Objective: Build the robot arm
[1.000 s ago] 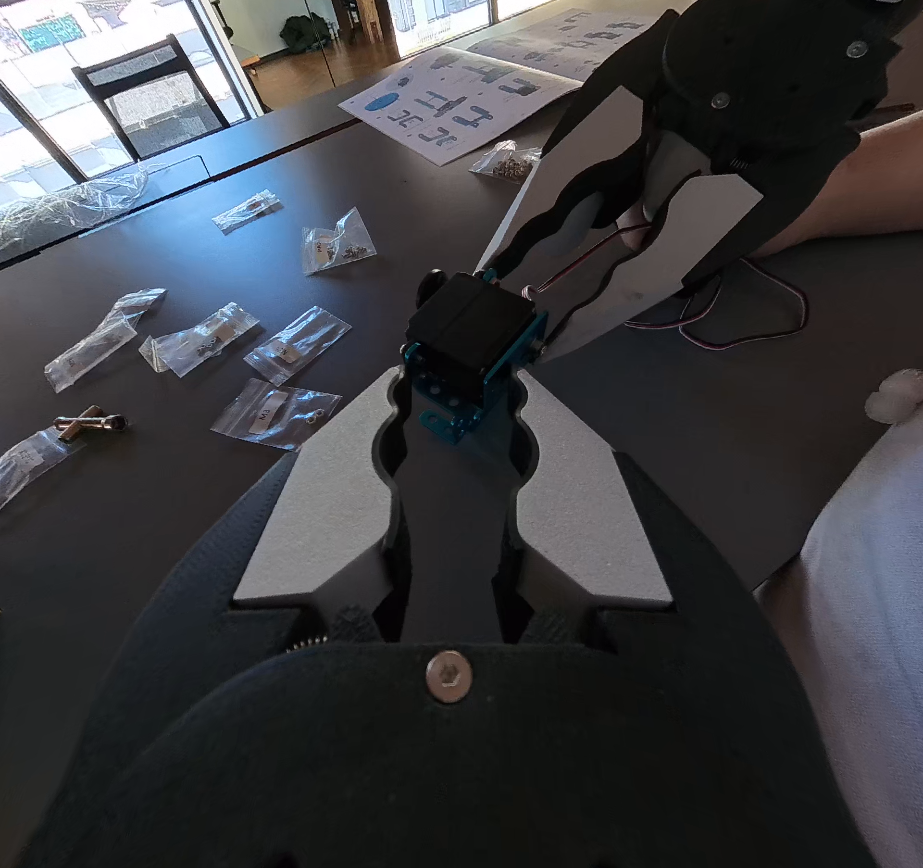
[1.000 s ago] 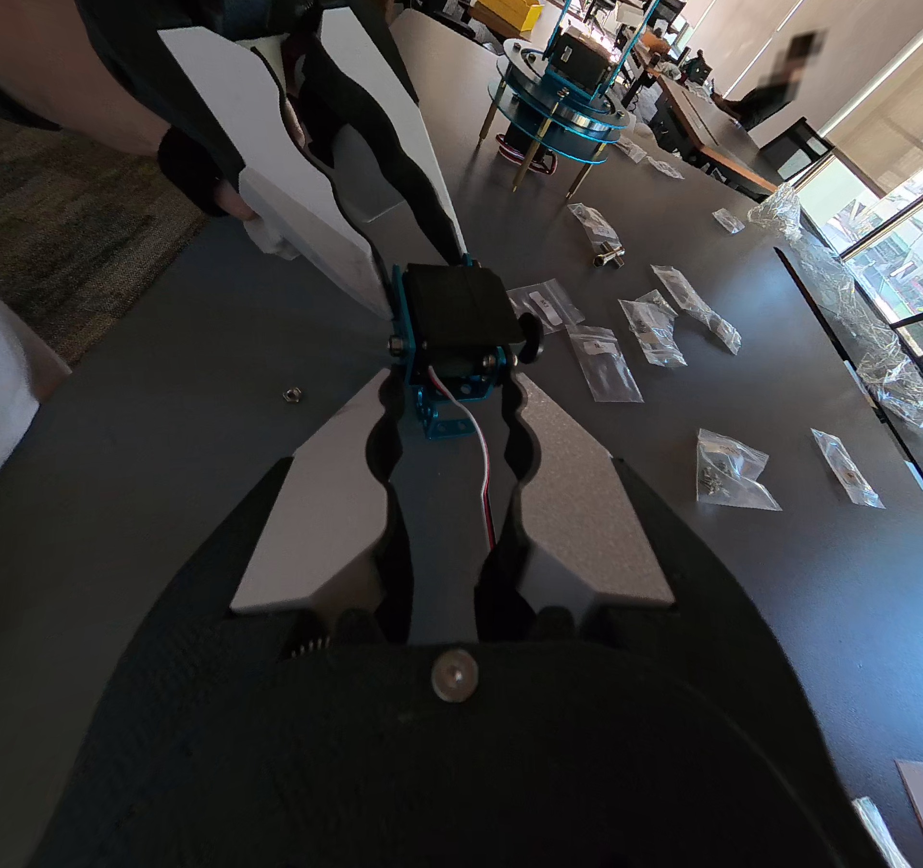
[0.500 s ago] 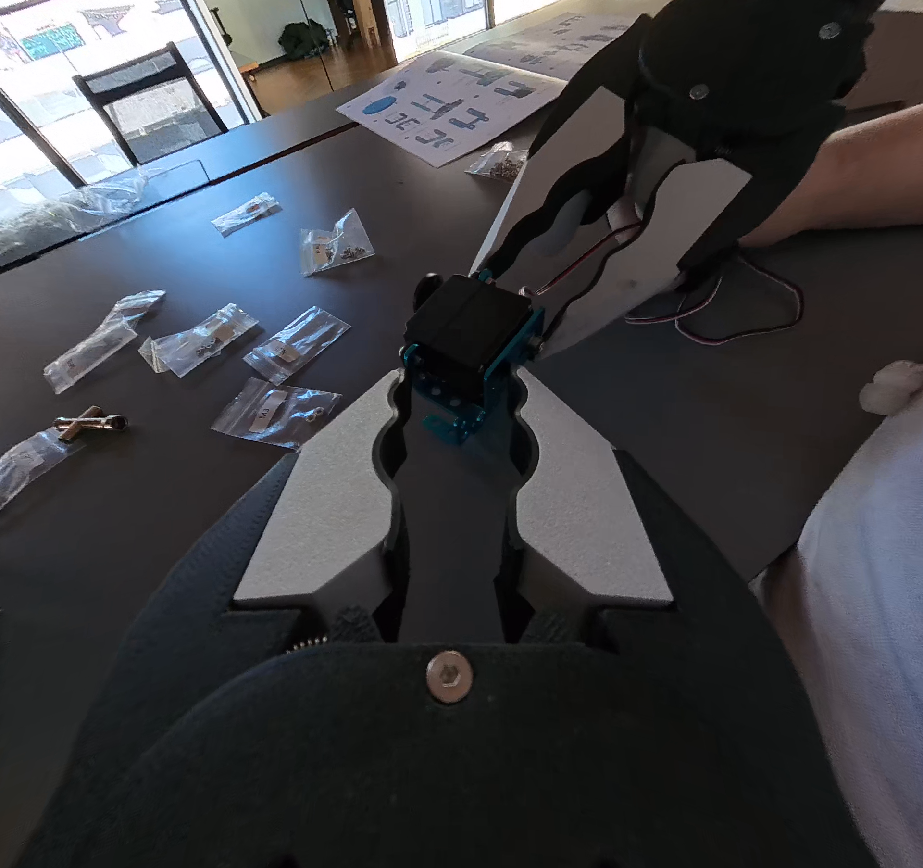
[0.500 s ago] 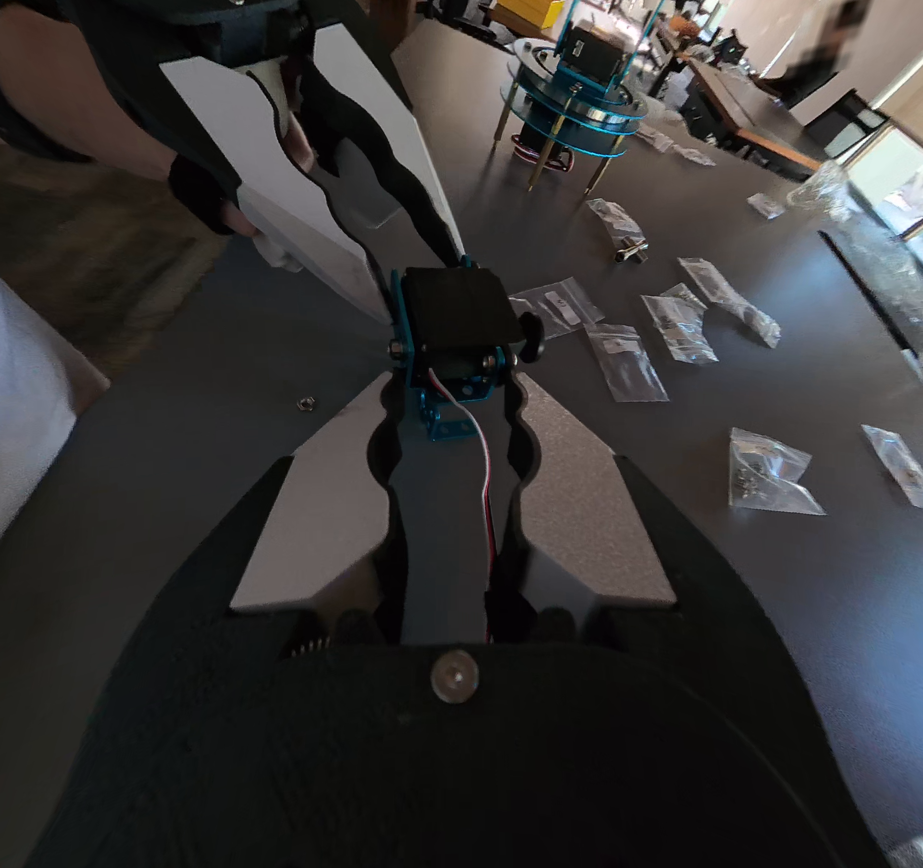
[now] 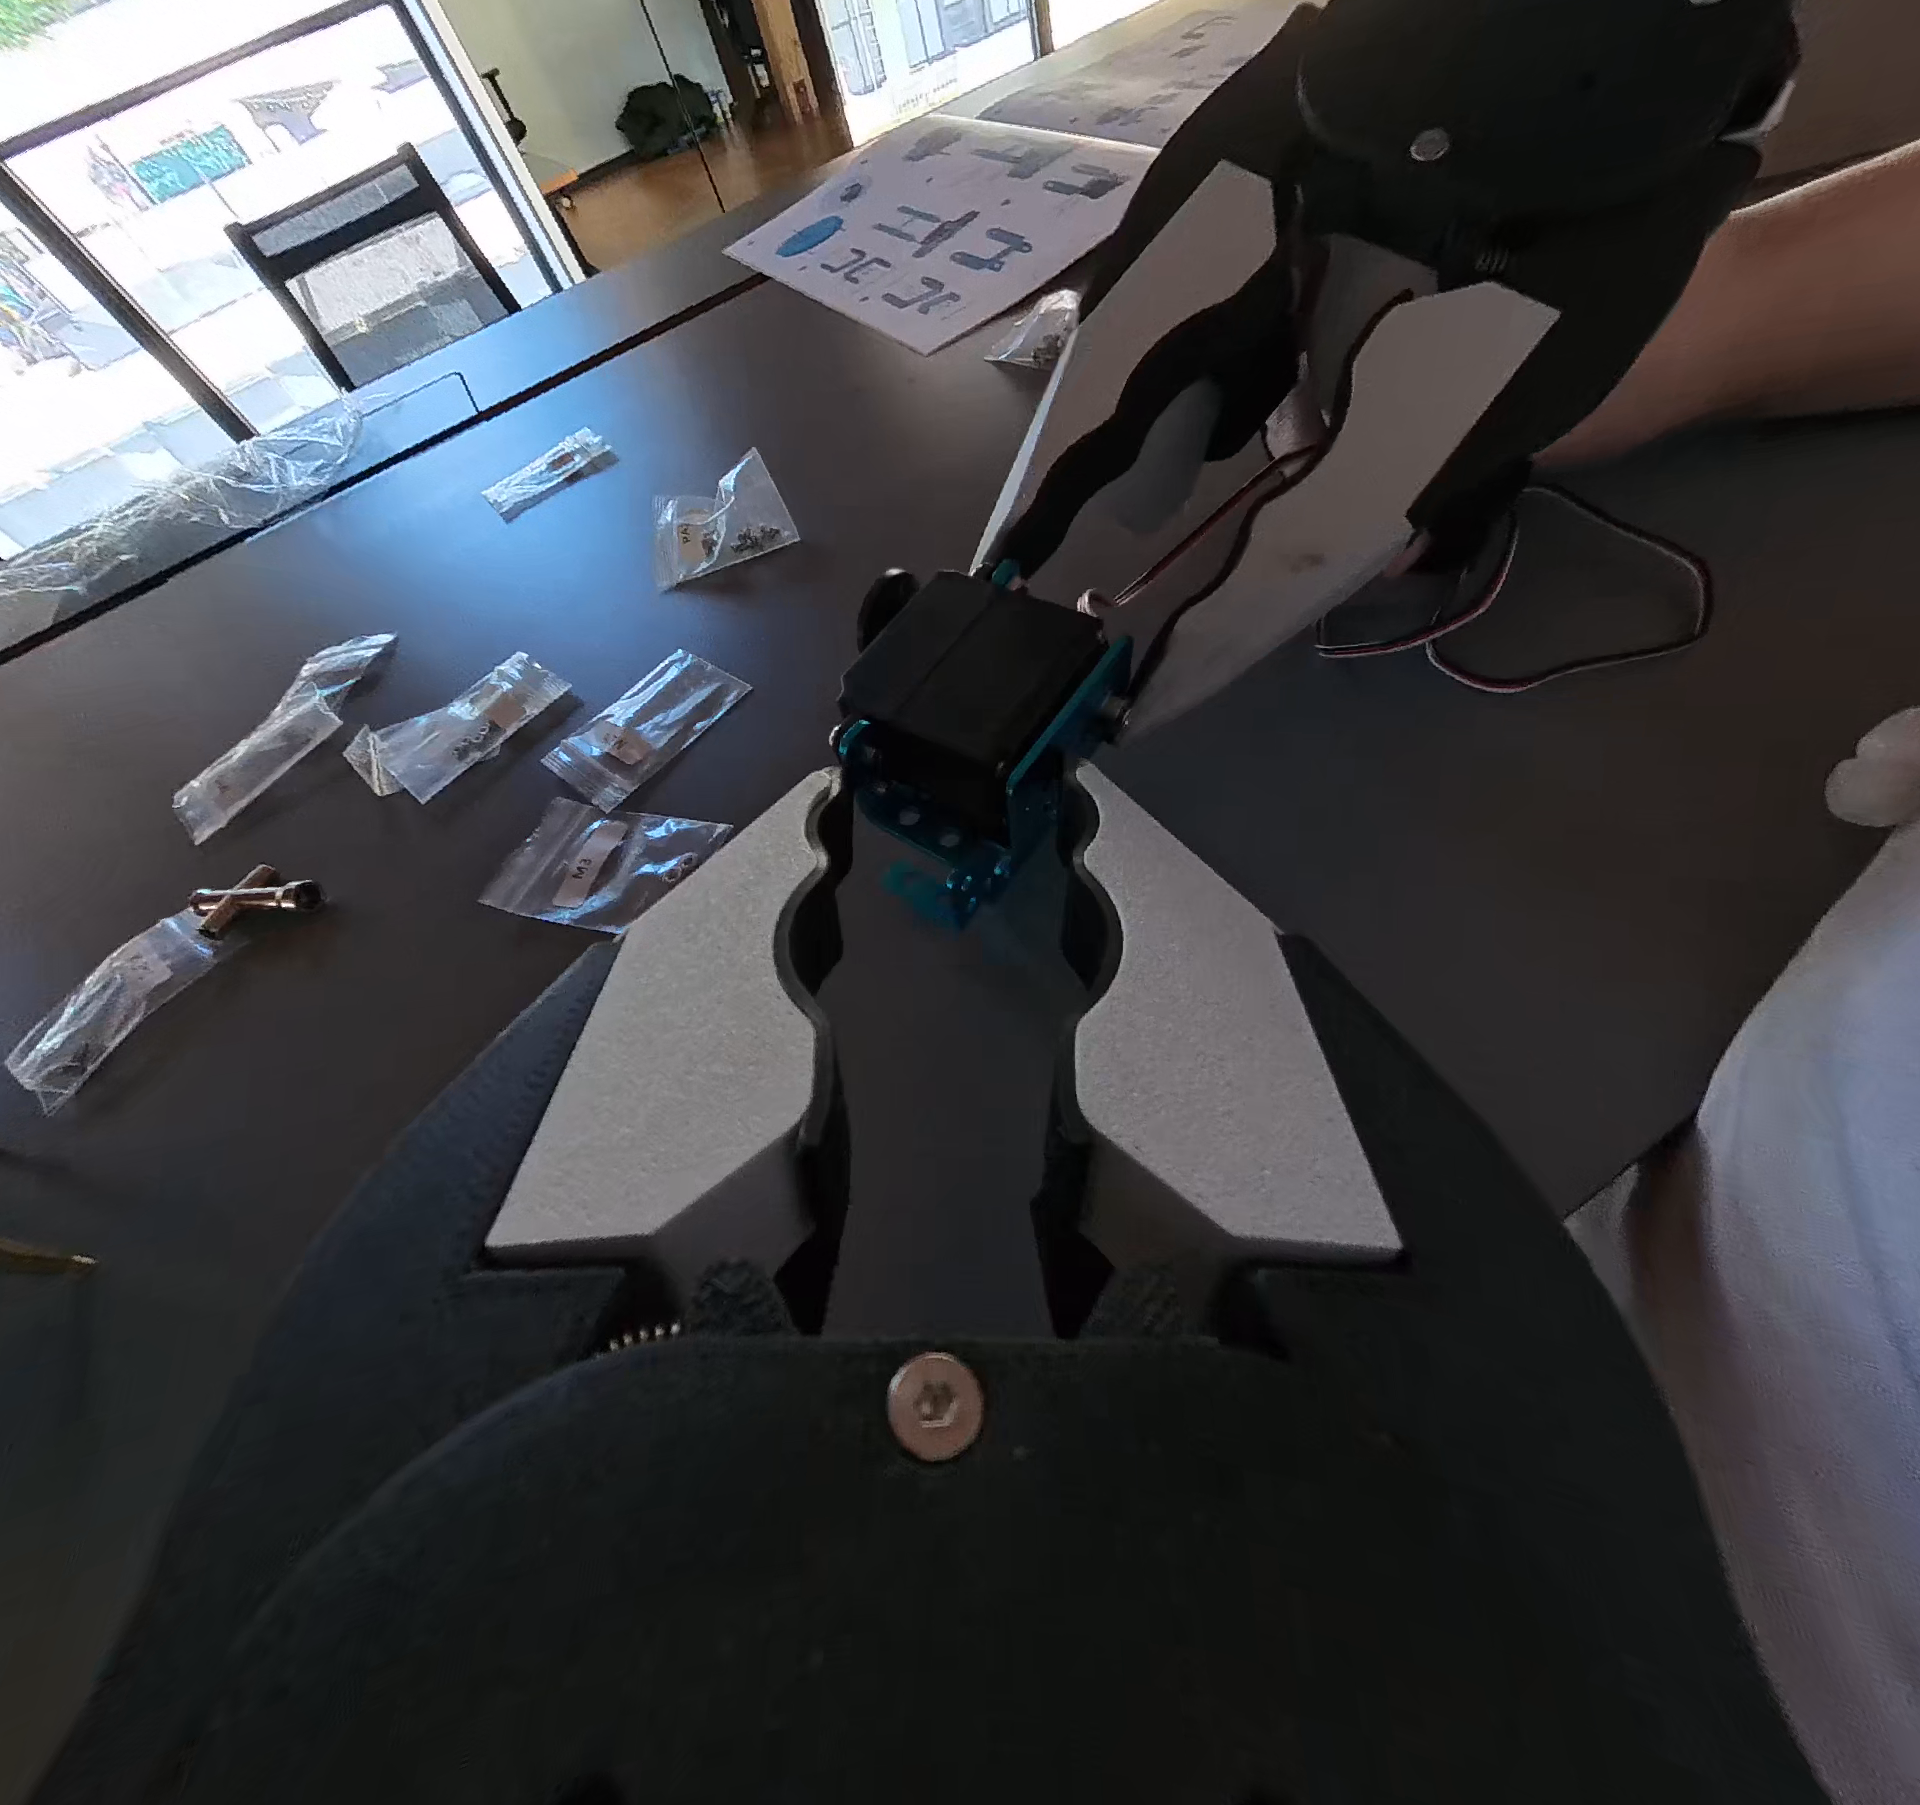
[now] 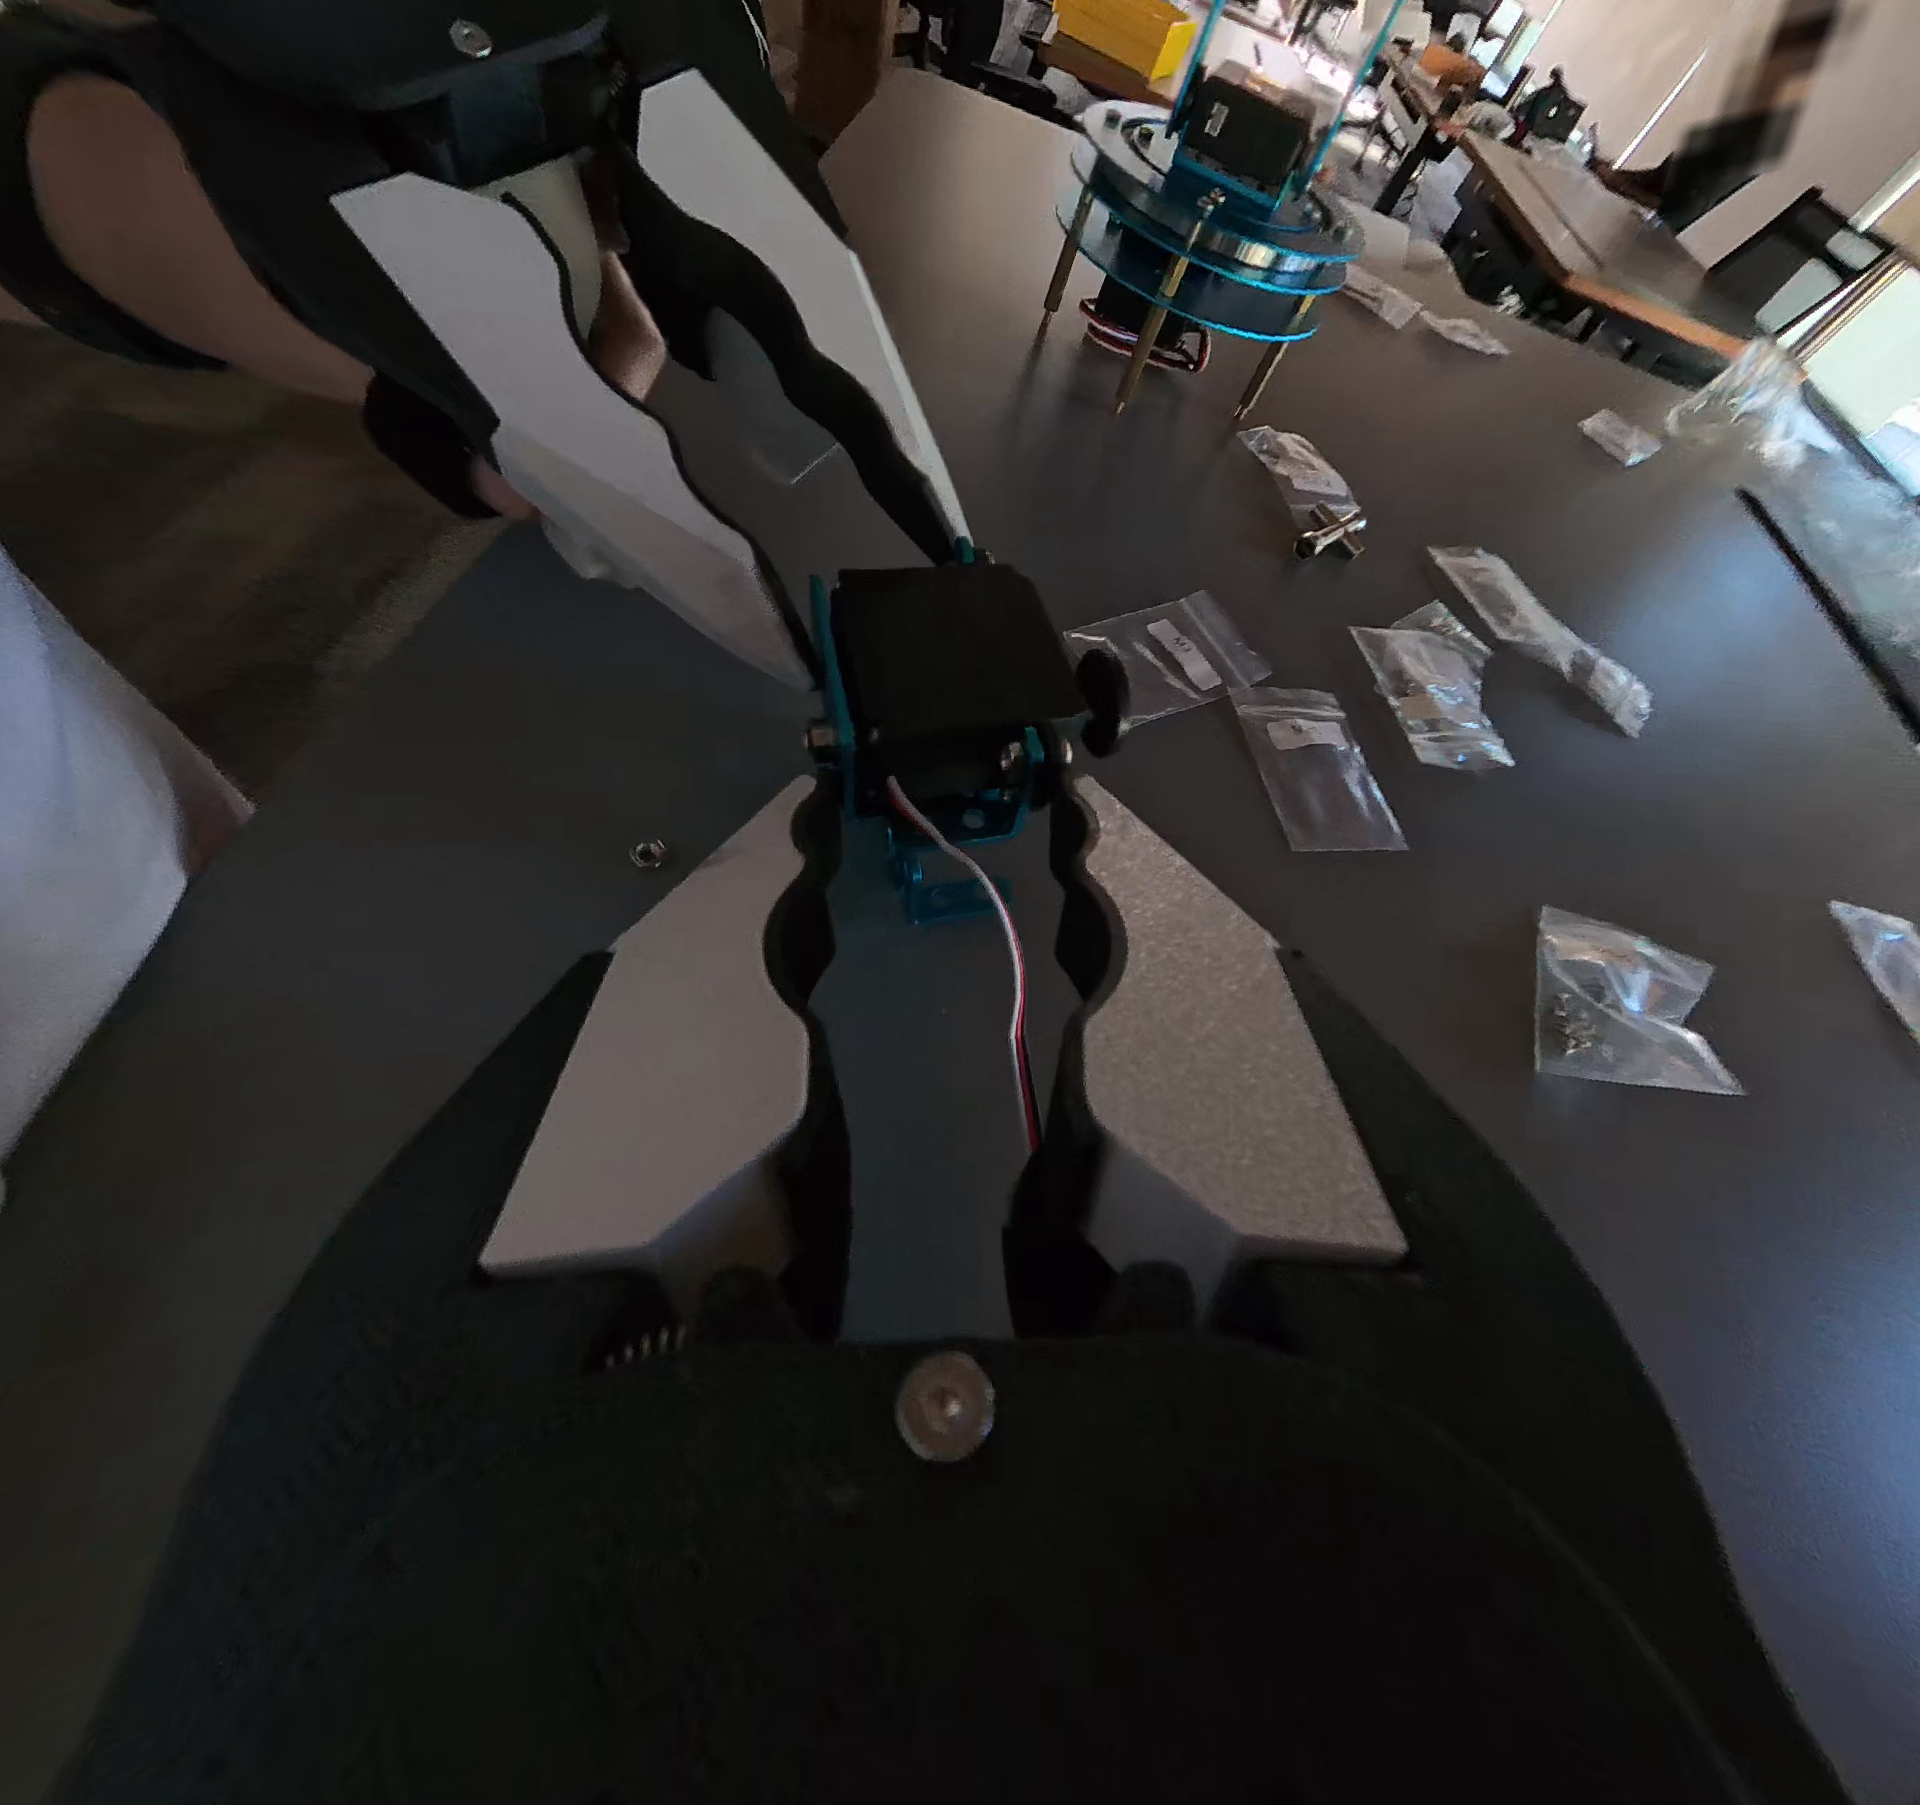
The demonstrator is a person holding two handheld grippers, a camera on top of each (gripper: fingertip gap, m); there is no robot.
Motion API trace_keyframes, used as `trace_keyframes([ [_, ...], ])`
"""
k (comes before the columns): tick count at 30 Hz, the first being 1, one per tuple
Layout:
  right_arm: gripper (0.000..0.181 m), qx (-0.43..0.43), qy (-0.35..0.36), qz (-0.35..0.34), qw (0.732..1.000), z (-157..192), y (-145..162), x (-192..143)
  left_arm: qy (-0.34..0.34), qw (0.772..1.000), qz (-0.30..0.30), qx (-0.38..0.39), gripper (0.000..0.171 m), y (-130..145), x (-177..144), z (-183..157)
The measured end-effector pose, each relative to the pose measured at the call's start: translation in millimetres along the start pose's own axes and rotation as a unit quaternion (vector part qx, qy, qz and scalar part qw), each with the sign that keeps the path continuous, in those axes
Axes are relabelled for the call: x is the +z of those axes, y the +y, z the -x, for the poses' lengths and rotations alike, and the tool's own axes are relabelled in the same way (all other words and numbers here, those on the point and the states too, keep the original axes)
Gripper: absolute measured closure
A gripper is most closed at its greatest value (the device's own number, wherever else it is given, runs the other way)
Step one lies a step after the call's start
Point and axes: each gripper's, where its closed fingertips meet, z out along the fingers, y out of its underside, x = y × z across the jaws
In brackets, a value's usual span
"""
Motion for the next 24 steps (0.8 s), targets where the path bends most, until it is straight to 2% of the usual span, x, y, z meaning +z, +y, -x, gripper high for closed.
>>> trace_keyframes([
  [11,0.142,-0.035,0.029,0.004,0.999,0.6,-0.3,0.9,-0.002,1.0,0.001,-0.02,0.132,1.3,-0.3,0.8],
  [16,0.142,-0.015,0.014,0.004,1.0,0.0,0.1,1.8,0.004,1.0,0.0,-0.029,0.131,1.2,-0.7,1.6],
  [19,0.141,-0.025,0.011,0.003,1.0,1.9,-0.6,2.9,0.035,0.999,-0.011,-0.018,0.137,0.4,-11.1,2.7],
  [22,0.141,-0.009,-0.008,0.0,1.0,2.4,-0.5,2.9,0.077,0.996,-0.03,-0.042,0.134,-6.9,-25.8,15.7],
  [24,0.141,0.001,-0.035,-0.005,0.999,6.0,-1.3,2.3,0.091,0.995,-0.017,-0.037,0.127,-5.9,-25.7,25.1],
])
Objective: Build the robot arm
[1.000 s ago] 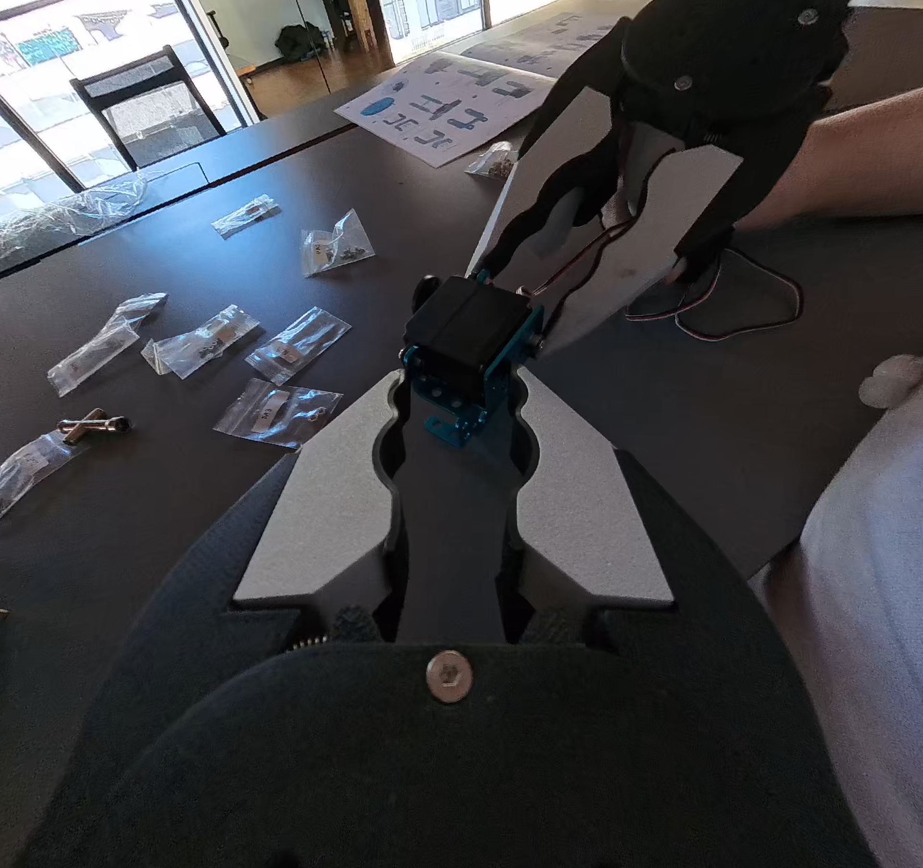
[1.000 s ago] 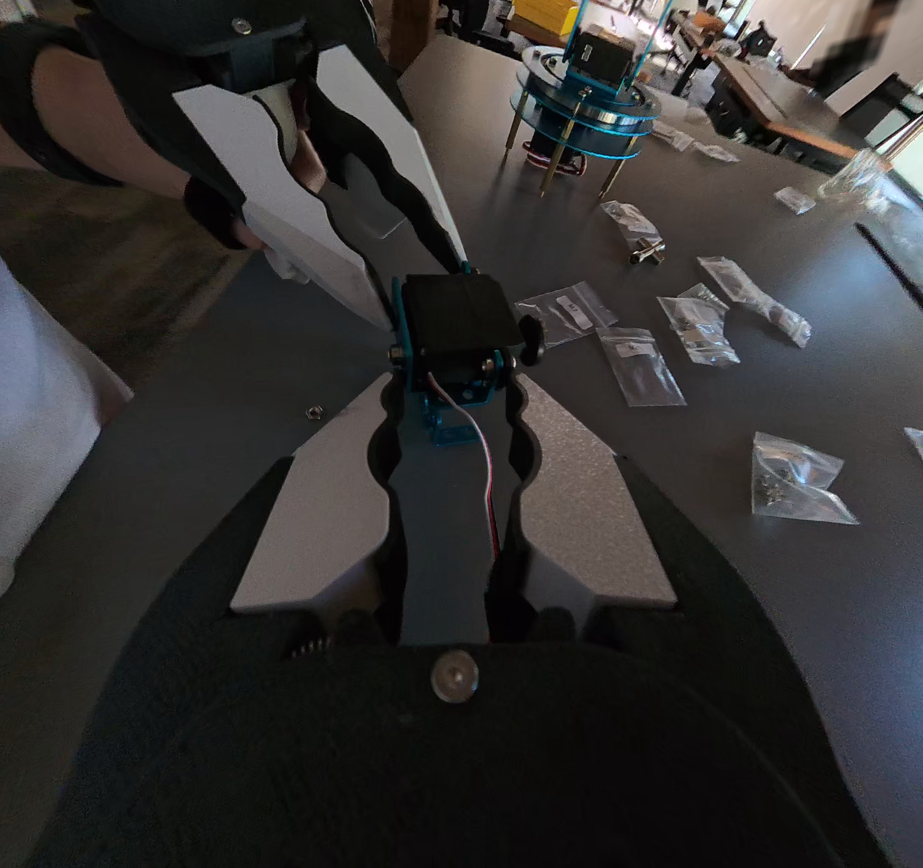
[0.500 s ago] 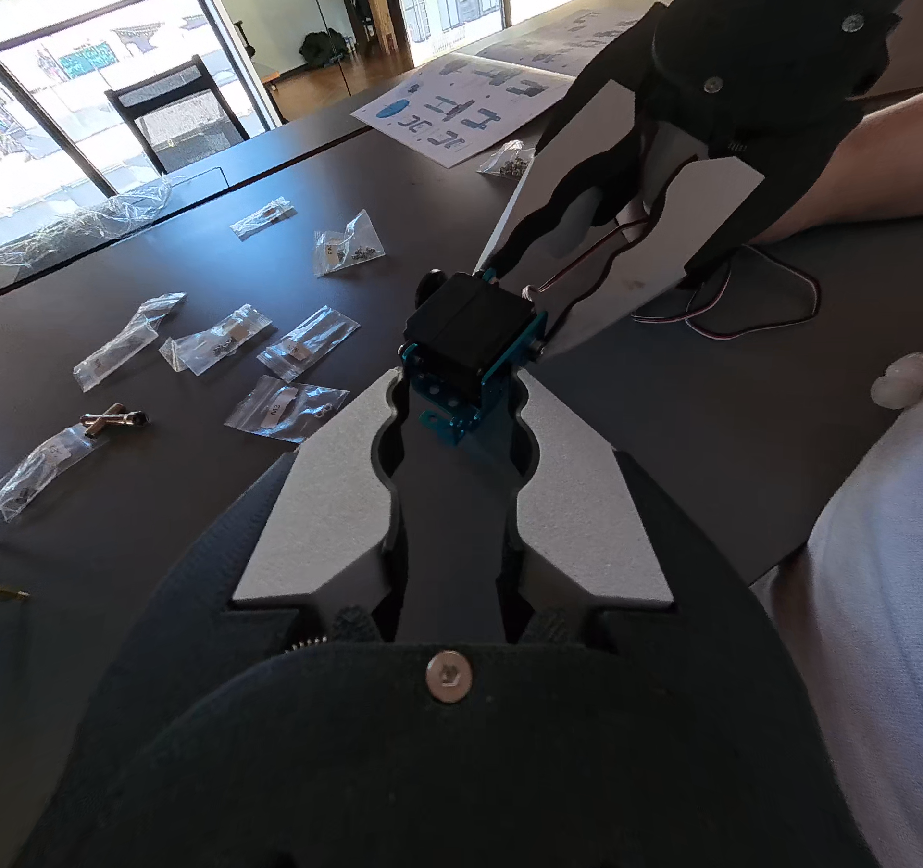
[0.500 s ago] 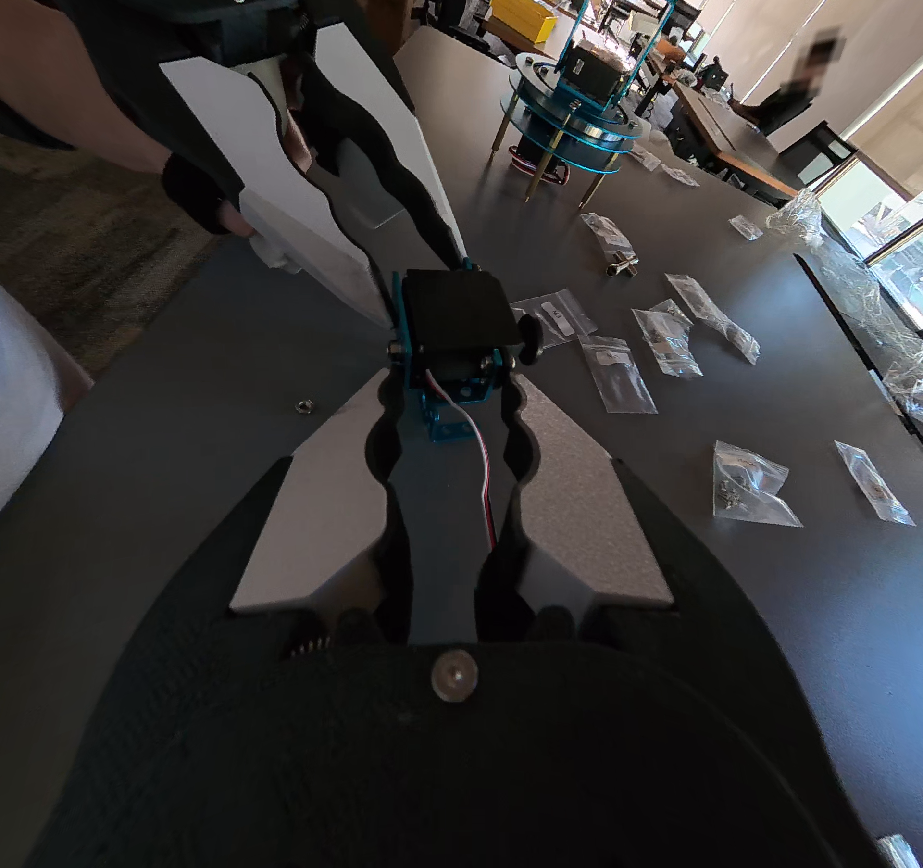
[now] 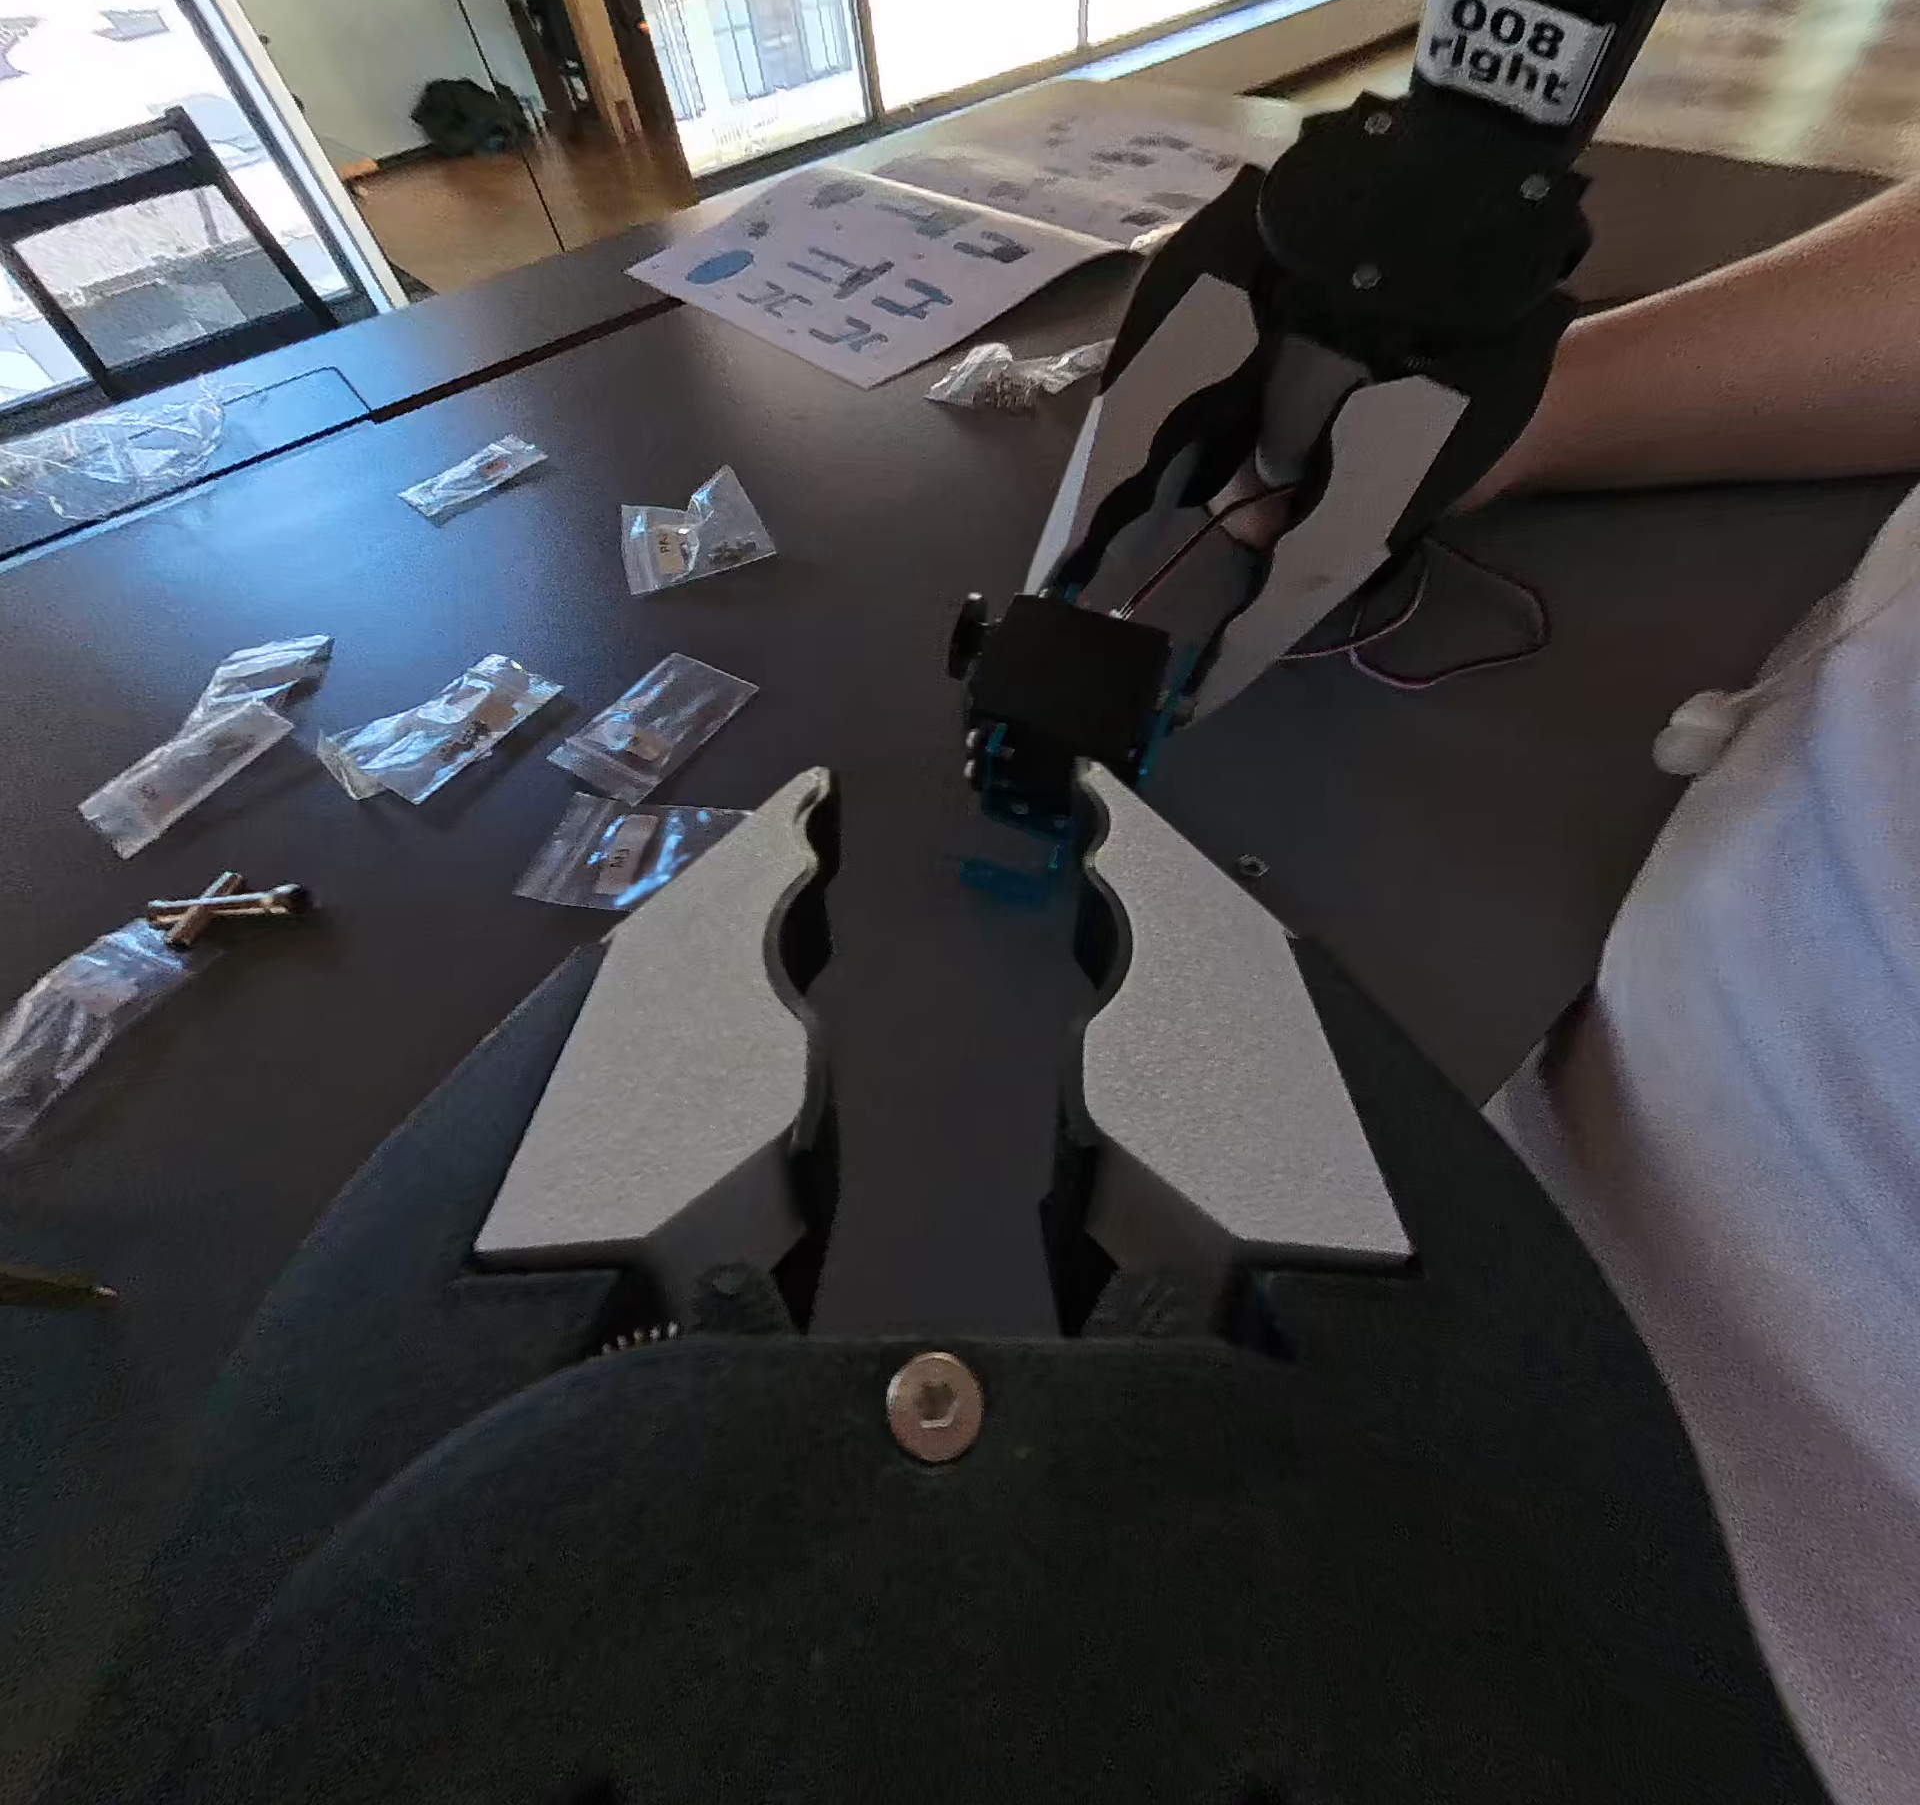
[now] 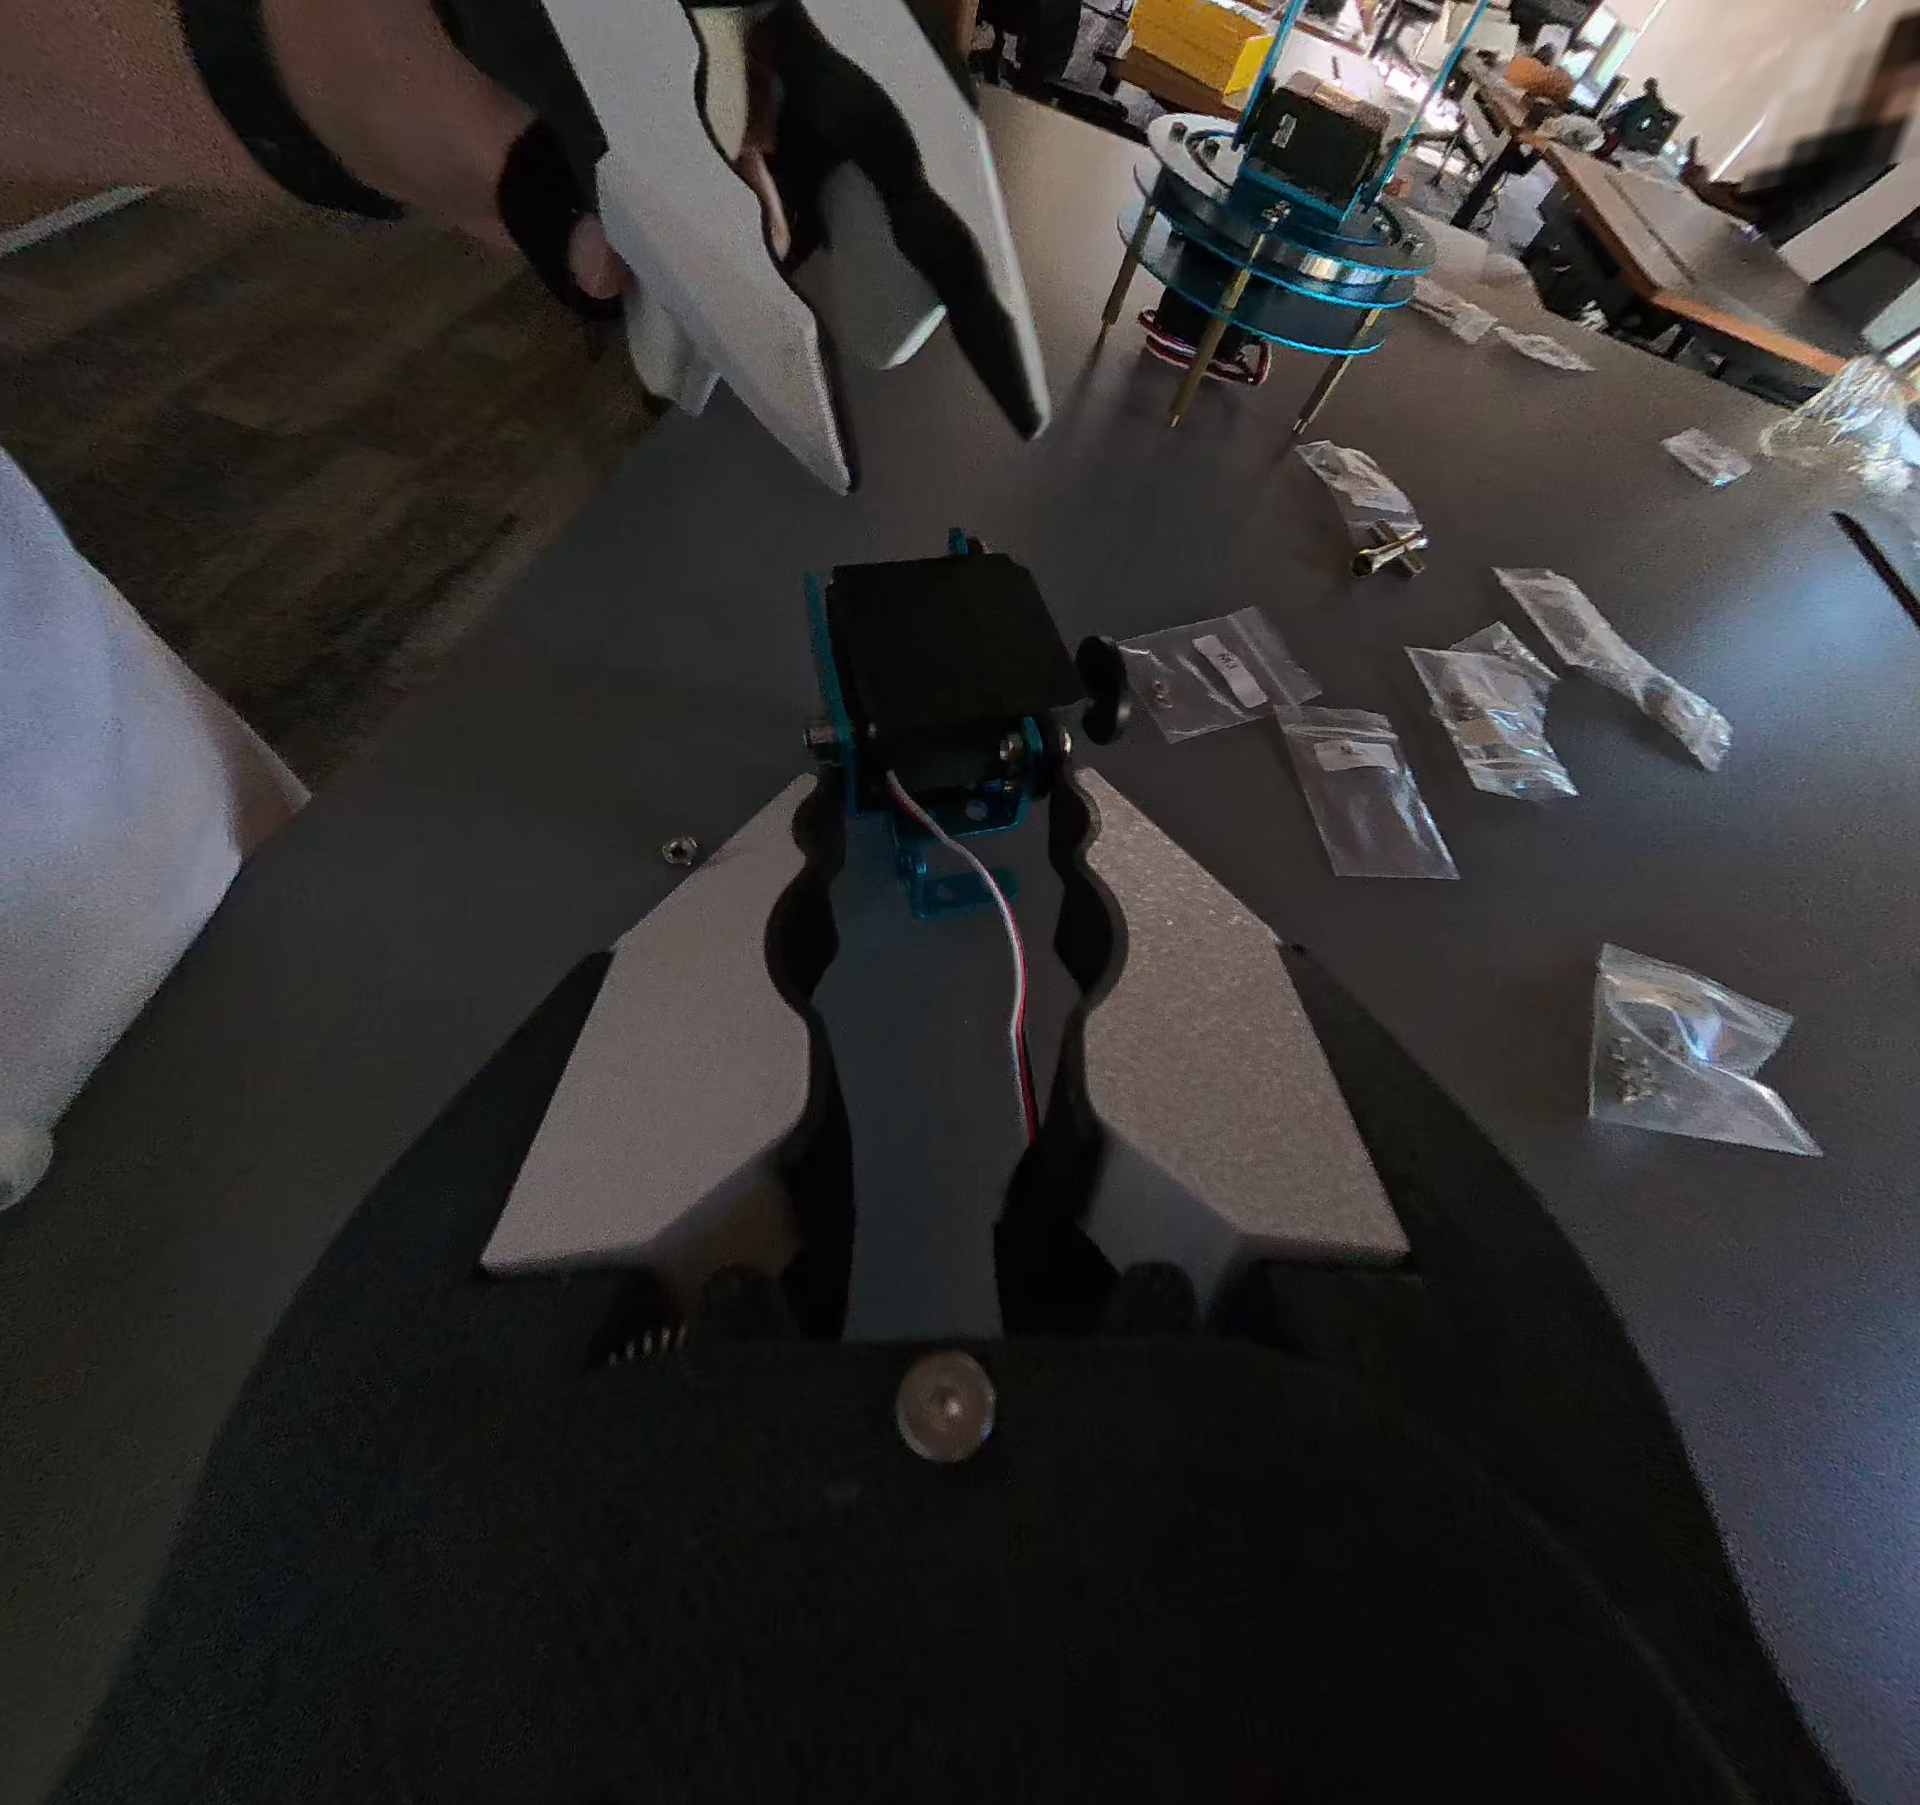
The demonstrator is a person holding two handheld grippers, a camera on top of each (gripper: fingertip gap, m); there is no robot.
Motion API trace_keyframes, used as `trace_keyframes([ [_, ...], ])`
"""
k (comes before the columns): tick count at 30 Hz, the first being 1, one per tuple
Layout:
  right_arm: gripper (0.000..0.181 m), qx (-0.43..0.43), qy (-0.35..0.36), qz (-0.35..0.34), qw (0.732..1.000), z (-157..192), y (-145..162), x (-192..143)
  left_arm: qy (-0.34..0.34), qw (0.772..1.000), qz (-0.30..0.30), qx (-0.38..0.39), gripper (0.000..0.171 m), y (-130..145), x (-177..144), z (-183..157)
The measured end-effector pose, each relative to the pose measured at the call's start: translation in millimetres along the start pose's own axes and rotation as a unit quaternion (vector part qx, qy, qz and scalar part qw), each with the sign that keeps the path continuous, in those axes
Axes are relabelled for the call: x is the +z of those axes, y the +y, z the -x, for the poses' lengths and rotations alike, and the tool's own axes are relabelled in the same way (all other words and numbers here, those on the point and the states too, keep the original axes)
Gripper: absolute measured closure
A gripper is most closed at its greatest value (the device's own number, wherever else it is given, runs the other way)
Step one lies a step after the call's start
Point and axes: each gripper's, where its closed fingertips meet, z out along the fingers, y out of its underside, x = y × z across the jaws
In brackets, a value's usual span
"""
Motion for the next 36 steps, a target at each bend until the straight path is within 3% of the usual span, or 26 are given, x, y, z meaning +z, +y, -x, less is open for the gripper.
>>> trace_keyframes([
  [3,0.141,0.004,-0.018,-0.003,1.0,1.0,0.2,-0.9,0.034,0.999,0.007,0.023,0.124,-0.9,7.3,-1.5],
  [5,0.14,-0.011,-0.031,-0.007,0.999,3.5,0.1,-2.0,0.049,0.998,0.006,0.032,0.133,0.2,12.3,-1.4],
  [10,0.14,-0.021,-0.074,-0.015,0.997,8.3,0.8,-6.6,0.141,0.99,-0.003,0.008,0.136,0.3,17.9,-19.8],
  [12,0.14,-0.023,-0.099,-0.017,0.995,9.8,1.2,-7.9,0.149,0.989,-0.008,0.012,0.135,-0.3,20.8,-22.3],
  [15,0.14,0.001,-0.132,-0.018,0.991,6.2,3.0,-10.4,0.161,0.986,-0.009,0.028,0.157,-0.4,23.0,-28.8],
  [18,0.14,0.023,-0.143,-0.015,0.989,1.6,4.3,-10.4,0.124,0.992,0.004,0.029,0.162,3.5,27.6,-21.1],
  [19,0.139,0.028,-0.137,-0.007,0.99,-0.2,6.0,-9.2,0.108,0.994,0.008,0.023,0.162,4.4,28.9,-18.4],
  [22,0.112,0.051,-0.107,0.03,0.992,-2.9,13.7,-5.8,0.054,0.998,0.013,0.013,0.162,7.0,32.4,-15.0],
  [27,0.094,0.139,-0.019,0.036,0.989,-6.0,6.8,-14.5,-0.007,1.0,0.012,-0.006,0.162,3.3,35.5,-22.1],
  [31,0.096,0.174,0.064,0.03,0.982,-5.5,-0.9,-23.0,-0.021,0.999,0.016,-0.031,0.16,2.7,36.8,-26.1],
  [33,0.097,0.173,0.09,0.043,0.98,-4.2,2.5,-23.2,-0.021,0.998,0.005,-0.052,0.146,-0.2,35.0,-24.4],
  [36,0.102,0.207,0.102,0.033,0.972,-0.5,-2.5,-21.3,-0.003,0.997,0.004,-0.08,0.14,-1.4,32.4,-23.9],
])
